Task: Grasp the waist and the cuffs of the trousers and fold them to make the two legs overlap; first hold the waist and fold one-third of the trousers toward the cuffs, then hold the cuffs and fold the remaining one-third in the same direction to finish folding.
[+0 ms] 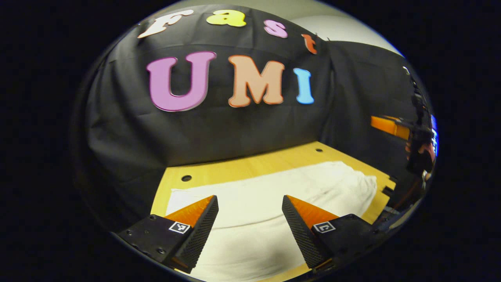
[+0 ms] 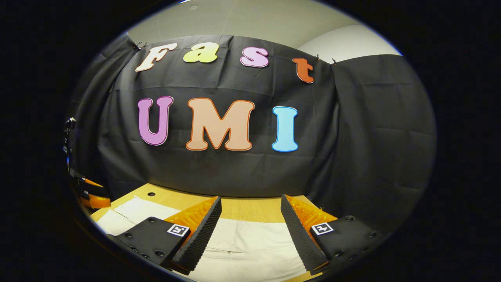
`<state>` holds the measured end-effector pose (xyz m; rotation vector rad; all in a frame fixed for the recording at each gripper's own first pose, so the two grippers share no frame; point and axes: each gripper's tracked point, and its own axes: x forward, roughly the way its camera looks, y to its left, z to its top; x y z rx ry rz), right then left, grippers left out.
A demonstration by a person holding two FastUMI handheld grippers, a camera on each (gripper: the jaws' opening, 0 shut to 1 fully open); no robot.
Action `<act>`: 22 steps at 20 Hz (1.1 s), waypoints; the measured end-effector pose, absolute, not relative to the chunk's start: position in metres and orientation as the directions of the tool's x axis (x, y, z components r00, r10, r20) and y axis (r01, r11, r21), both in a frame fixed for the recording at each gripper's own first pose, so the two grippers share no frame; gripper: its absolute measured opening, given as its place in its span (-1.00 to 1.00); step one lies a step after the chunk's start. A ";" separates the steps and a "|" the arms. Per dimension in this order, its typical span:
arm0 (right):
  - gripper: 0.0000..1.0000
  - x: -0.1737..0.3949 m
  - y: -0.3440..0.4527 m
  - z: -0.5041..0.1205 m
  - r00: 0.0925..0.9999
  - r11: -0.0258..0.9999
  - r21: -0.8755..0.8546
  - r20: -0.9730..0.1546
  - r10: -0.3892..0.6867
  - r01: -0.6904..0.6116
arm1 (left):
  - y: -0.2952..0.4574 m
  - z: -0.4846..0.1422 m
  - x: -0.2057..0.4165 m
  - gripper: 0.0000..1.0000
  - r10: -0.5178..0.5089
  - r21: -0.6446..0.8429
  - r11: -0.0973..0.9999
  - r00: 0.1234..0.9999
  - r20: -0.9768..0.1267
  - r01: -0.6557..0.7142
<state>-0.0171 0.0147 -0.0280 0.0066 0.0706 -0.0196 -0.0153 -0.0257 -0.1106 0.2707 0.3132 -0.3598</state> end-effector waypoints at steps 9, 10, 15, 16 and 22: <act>0.94 -0.040 0.018 -0.038 0.992 0.997 -0.047 -0.103 -0.072 0.068 | 0.024 -0.207 -0.064 0.92 -0.338 0.298 0.611 0.582 -0.739 0.733; 0.96 -0.041 0.019 -0.040 0.991 0.996 -0.049 -0.110 -0.076 0.071 | 0.033 -0.228 -0.076 0.92 -0.326 0.273 0.583 0.528 -0.784 0.766; 0.94 -0.045 0.020 -0.041 0.988 0.993 -0.072 -0.118 -0.096 0.088 | 0.068 -0.286 -0.124 0.90 -0.249 0.200 0.458 0.341 -0.906 0.866; 0.94 -0.045 0.021 -0.043 0.988 0.994 -0.073 -0.122 -0.096 0.087 | 0.074 -0.294 -0.132 0.89 -0.233 0.184 0.443 0.311 -0.921 0.877; 0.94 -0.041 0.029 -0.048 0.988 0.992 -0.104 -0.128 -0.086 0.073 | 0.100 -0.318 -0.155 0.81 -0.150 0.149 0.393 0.223 -0.963 0.907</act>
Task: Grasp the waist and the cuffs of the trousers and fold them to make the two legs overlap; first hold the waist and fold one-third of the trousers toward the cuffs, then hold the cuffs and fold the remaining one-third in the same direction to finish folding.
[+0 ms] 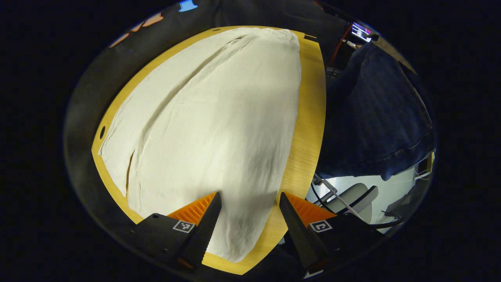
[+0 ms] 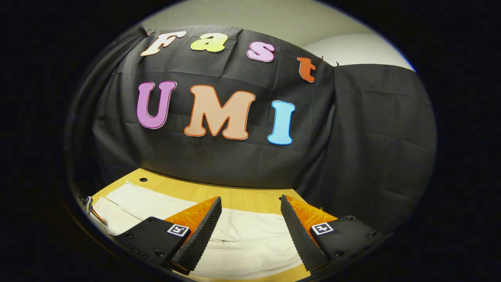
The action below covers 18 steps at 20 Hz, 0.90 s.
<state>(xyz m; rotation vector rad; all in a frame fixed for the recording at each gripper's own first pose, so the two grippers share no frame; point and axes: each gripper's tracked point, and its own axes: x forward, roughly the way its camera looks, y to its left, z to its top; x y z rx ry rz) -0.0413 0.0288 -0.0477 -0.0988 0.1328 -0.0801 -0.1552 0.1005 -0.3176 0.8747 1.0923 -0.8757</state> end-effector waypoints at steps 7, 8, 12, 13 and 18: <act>0.94 -0.029 0.042 -0.057 0.989 0.994 -0.107 -0.143 -0.035 0.020 | 0.110 -0.323 -0.161 0.67 -0.082 0.133 0.390 0.178 -0.981 0.911; 0.94 -0.027 0.043 -0.058 0.989 0.994 -0.108 -0.145 -0.028 0.012 | 0.110 -0.324 -0.160 0.67 -0.070 0.129 0.386 0.169 -0.983 0.913; 0.95 -0.020 0.049 -0.069 0.986 0.995 -0.097 -0.167 0.017 -0.034 | 0.110 -0.326 -0.160 0.65 0.028 0.124 0.358 0.122 -0.992 0.925; 0.97 -0.019 0.049 -0.072 0.985 0.995 -0.091 -0.172 0.030 -0.046 | 0.110 -0.326 -0.158 0.53 0.042 0.125 0.356 0.117 -0.992 0.926; 0.95 -0.008 0.049 -0.088 0.974 0.990 -0.083 -0.210 0.091 -0.110 | 0.116 -0.325 -0.146 0.02 0.121 0.127 0.337 0.091 -0.988 0.933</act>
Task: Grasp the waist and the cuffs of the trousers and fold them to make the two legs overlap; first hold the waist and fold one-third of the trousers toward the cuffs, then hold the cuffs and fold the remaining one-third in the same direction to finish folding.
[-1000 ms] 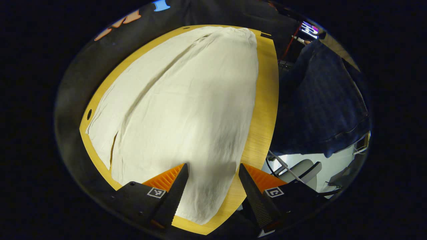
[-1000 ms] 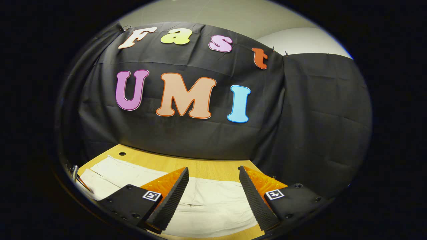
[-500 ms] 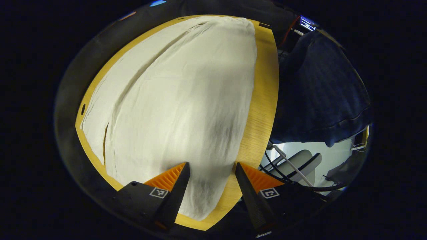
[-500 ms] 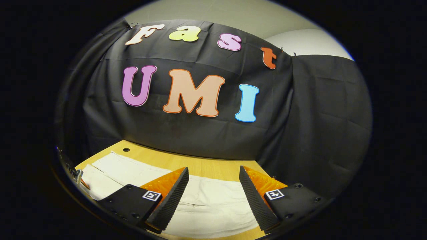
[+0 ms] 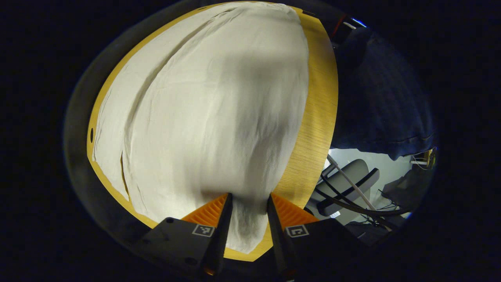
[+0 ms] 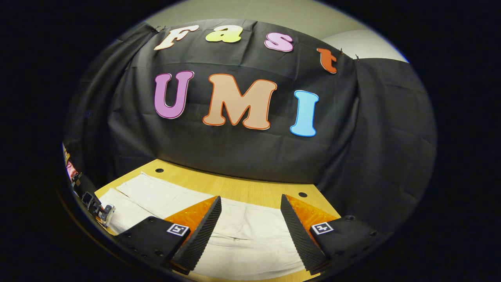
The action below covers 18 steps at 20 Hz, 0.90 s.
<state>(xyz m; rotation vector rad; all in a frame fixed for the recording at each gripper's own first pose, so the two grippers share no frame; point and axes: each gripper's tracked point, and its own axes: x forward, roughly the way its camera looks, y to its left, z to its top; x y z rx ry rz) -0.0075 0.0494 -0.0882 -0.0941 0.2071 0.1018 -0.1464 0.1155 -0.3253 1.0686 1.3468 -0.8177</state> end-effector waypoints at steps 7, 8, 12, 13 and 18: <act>0.95 0.008 0.040 -0.115 0.943 0.973 -0.083 -0.278 0.186 -0.216 | 0.115 -0.324 -0.138 -0.96 0.130 0.132 0.356 0.091 -0.987 0.925; 0.94 0.009 0.038 -0.119 0.935 0.967 -0.089 -0.292 0.202 -0.237 | 0.115 -0.325 -0.137 -0.99 0.129 0.130 0.363 0.088 -0.988 0.923; 0.95 0.003 0.029 -0.164 0.870 0.921 -0.140 -0.404 0.282 -0.364 | 0.118 -0.326 -0.134 -1.00 0.122 0.124 0.367 0.085 -0.989 0.922; 0.96 0.000 0.023 -0.180 0.849 0.903 -0.168 -0.442 0.290 -0.395 | 0.117 -0.325 -0.134 -1.00 0.125 0.125 0.370 0.084 -0.989 0.921; 0.95 -0.027 -0.010 -0.268 0.694 0.759 -0.273 -0.652 0.306 -0.591 | 0.117 -0.327 -0.130 -1.00 0.132 0.133 0.380 0.089 -0.987 0.915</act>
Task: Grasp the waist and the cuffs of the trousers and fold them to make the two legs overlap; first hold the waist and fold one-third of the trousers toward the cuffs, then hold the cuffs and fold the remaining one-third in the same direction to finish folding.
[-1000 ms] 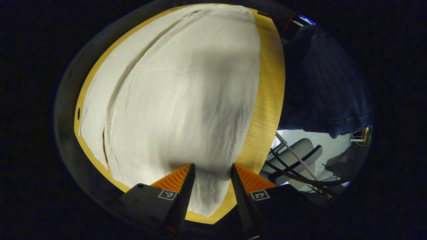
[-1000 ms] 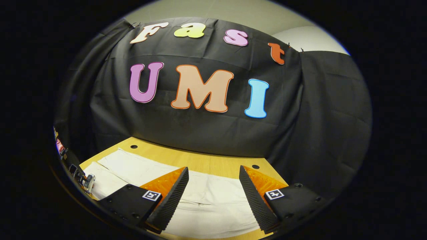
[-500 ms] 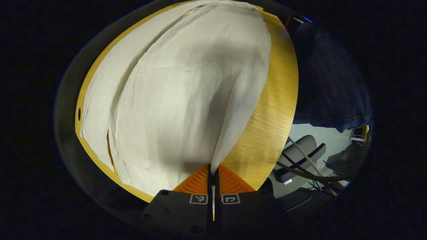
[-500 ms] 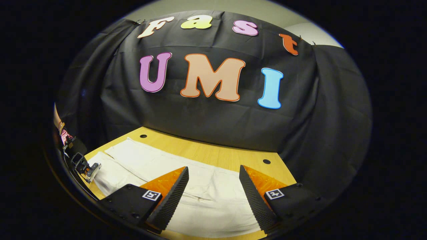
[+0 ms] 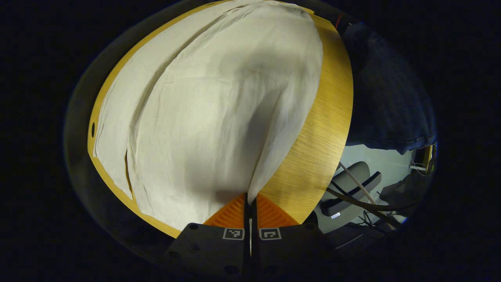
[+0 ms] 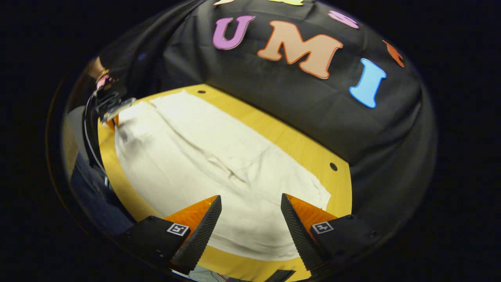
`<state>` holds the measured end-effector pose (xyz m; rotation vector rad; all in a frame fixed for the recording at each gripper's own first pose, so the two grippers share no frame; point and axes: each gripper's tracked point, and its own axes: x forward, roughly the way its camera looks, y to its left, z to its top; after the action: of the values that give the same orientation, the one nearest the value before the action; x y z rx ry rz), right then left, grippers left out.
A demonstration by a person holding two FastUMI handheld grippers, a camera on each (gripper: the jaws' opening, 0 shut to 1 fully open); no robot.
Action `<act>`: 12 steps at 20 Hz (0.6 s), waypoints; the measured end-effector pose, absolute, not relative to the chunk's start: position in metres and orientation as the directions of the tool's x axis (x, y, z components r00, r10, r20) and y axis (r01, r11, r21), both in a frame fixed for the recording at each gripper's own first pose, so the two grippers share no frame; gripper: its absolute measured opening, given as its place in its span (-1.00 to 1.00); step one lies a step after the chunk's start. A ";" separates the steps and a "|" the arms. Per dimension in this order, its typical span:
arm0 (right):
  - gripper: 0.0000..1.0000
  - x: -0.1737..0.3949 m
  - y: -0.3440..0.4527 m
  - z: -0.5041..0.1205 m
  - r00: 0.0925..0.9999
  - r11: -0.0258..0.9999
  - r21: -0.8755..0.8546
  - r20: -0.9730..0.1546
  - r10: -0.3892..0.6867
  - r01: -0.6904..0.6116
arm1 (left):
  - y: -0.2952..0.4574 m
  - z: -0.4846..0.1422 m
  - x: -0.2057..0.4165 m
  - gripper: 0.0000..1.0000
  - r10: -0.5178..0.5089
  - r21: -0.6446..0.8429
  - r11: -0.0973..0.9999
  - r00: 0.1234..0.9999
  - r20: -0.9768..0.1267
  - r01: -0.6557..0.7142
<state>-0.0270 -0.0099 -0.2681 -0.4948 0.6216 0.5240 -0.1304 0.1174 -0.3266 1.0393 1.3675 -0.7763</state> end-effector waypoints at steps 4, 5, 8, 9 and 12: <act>0.96 -0.059 -0.039 -0.322 0.533 0.621 -0.263 -0.792 0.299 -0.739 | 0.115 -0.327 -0.130 -1.00 0.138 0.138 0.381 0.091 -0.986 0.914; 0.96 -0.064 -0.045 -0.330 0.496 0.586 -0.256 -0.817 0.295 -0.769 | 0.115 -0.327 -0.129 -1.00 0.138 0.138 0.381 0.091 -0.986 0.914; 0.96 -0.080 -0.064 -0.359 0.375 0.485 -0.219 -0.892 0.253 -0.847 | 0.115 -0.327 -0.128 -1.00 0.138 0.136 0.389 0.088 -0.987 0.911; 0.96 -0.083 -0.069 -0.369 0.339 0.449 -0.209 -0.912 0.232 -0.869 | 0.114 -0.327 -0.127 -1.00 0.138 0.136 0.389 0.088 -0.986 0.911; 0.96 -0.093 -0.083 -0.399 0.235 0.351 -0.168 -0.959 0.159 -0.921 | 0.112 -0.326 -0.127 -1.00 0.138 0.139 0.393 0.091 -0.986 0.909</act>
<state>-0.0927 -0.0827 -0.3992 -0.9110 1.0594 0.9023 -0.1274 0.1123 -0.3257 1.0328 1.3727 -0.7600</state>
